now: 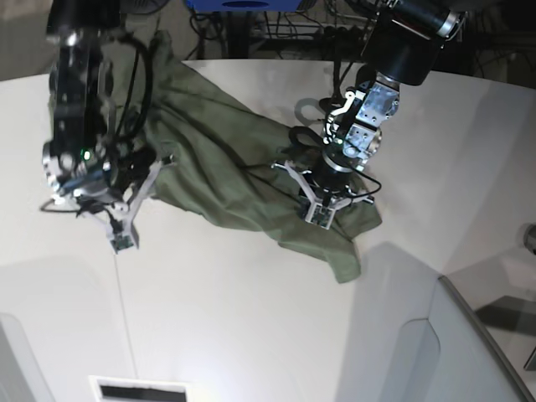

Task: Layout the t-shirt on the table in an organized manner, then fold the t-shirt properly
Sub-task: 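Hold the shirt with both grippers and spread it along the table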

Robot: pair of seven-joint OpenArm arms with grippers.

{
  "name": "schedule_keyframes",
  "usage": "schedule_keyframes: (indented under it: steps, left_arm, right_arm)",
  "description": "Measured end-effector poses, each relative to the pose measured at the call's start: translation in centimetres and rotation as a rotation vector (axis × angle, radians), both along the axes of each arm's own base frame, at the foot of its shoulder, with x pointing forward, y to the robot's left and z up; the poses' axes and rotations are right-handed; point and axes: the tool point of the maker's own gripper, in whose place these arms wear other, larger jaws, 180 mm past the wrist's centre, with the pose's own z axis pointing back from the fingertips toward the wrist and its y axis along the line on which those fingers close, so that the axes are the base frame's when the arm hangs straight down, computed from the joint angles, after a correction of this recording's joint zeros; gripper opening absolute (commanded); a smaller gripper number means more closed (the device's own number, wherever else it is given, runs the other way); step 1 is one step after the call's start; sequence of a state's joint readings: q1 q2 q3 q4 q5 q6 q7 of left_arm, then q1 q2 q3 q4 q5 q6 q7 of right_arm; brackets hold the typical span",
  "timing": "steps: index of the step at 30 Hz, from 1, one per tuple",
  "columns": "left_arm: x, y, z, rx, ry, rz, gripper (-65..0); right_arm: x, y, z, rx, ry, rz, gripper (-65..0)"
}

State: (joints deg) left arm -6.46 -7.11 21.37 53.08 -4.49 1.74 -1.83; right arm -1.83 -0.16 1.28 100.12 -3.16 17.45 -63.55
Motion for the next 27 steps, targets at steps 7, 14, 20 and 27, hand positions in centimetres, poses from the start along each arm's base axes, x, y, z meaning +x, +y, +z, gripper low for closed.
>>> schedule_keyframes:
  steps: [7,14,20,27]
  left_arm:
    - [-0.6,-0.2,-0.2,-0.006,0.0,-0.002,-65.0]
    - [-0.6,-0.2,-0.2,-0.005,0.0,-0.004,-65.0]
    - [-0.6,0.6,-0.2,0.007,-0.002,-0.01,-65.0]
    - [-1.1,3.2,-0.3,0.044,-0.013,-0.014,-65.0]
  right_arm:
    - [0.4,-2.9,-3.9,-0.101,0.096,-0.009,-38.6]
    - [-0.3,-3.0,-4.9,-0.146,0.122,-0.005,-41.4]
    - [-1.2,-3.6,-5.1,-0.169,0.169,-0.02,-64.2]
    - [-0.6,-5.4,-3.5,-0.159,0.118,-0.11,-64.8]
